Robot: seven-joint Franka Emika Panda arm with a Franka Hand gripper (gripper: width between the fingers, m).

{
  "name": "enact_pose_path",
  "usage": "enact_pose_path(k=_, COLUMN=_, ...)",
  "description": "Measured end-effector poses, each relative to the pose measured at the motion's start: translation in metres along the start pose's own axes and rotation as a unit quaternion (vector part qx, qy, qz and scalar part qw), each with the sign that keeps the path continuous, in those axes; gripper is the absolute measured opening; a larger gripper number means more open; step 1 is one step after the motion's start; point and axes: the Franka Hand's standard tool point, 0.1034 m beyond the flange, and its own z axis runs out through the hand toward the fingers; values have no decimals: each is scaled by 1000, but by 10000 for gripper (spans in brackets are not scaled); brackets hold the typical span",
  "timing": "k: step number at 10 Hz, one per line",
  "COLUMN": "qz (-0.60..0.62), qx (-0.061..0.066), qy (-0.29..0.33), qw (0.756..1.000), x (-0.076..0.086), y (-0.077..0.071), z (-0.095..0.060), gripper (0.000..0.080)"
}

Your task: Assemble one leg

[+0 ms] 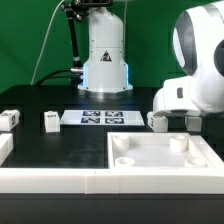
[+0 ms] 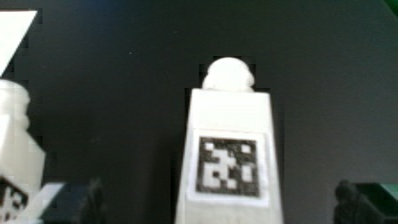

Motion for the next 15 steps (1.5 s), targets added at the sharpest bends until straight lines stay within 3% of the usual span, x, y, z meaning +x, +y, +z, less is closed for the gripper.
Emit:
enact_pose_path(k=3, qz=3, qx=-5, qy=-5, qw=1000, x=-2, y=3, z=20, gripper=649)
enact_pose_path(k=5, qz=3, qx=-6, qy=-7, qw=1000, x=-3, y=3, z=22, gripper=649)
enact_pose_path(k=7, qz=3, qx=-5, qy=-7, qw=1000, x=-3, y=3, z=21, gripper=386)
enact_pose_path(k=8, qz=3, qx=-5, qy=-7, qw=1000, x=-3, y=3, z=21, gripper=386)
enact_pose_path(k=9, qz=3, qx=-5, qy=-7, qw=1000, x=-3, y=3, z=21, gripper=284)
enact_pose_path(k=15, qz=1, qx=-7, qy=-11, qw=1000, x=-6, y=4, z=18, gripper=284)
